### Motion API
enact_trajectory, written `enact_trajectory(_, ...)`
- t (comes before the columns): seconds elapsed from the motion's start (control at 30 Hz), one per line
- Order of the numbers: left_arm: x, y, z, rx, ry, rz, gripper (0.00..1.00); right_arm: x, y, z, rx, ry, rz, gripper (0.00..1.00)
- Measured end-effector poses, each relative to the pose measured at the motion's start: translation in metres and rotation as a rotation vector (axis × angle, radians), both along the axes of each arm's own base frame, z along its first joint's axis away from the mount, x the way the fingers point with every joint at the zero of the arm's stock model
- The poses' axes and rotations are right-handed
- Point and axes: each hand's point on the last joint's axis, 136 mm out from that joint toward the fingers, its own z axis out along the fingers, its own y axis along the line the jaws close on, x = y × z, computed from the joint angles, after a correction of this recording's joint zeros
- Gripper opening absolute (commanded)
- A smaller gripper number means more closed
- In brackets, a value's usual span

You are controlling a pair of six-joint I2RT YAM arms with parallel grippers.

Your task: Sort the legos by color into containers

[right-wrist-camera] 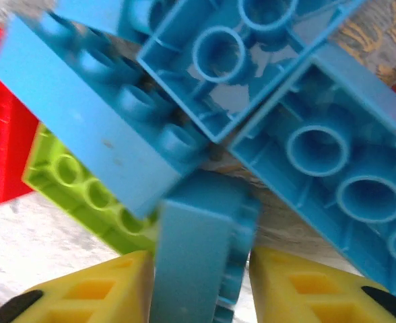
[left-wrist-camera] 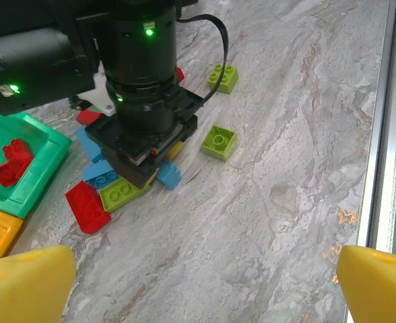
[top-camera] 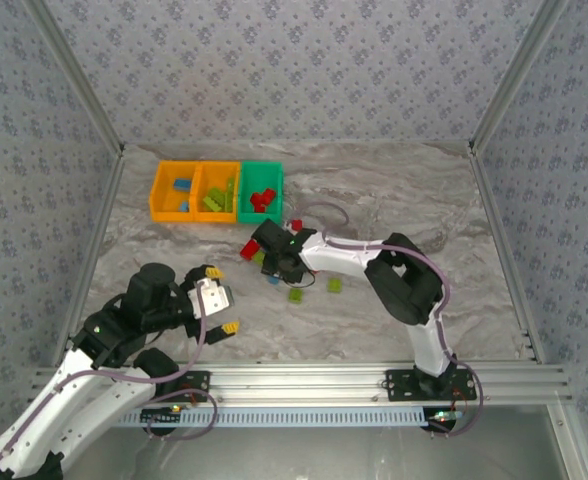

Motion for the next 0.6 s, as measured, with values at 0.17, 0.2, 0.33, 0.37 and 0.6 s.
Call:
enact_trajectory(0.17,-0.001,-0.001,-0.001,0.001,-0.002,-0.012,0.99,-0.008,-0.018,0.002,-0.025,-0.016,-0.016,0.23)
enact_trajectory(0.2,-0.001,-0.001,0.0,0.0,-0.003,-0.015,0.99,-0.01,-0.023,0.004,-0.034,-0.021,-0.017,0.21)
enact_trajectory(0.33,-0.002,-0.002,0.0,-0.001,-0.006,-0.025,0.99,-0.013,-0.037,0.024,-0.06,-0.065,-0.001,0.17)
enact_trajectory(0.37,-0.002,-0.002,0.0,-0.002,-0.007,-0.026,0.99,-0.013,-0.038,0.033,-0.06,-0.087,0.012,0.17)
enact_trajectory(0.6,0.014,0.002,0.009,-0.061,-0.026,0.088,0.99,-0.011,-0.024,0.122,-0.022,-0.36,0.233,0.13)
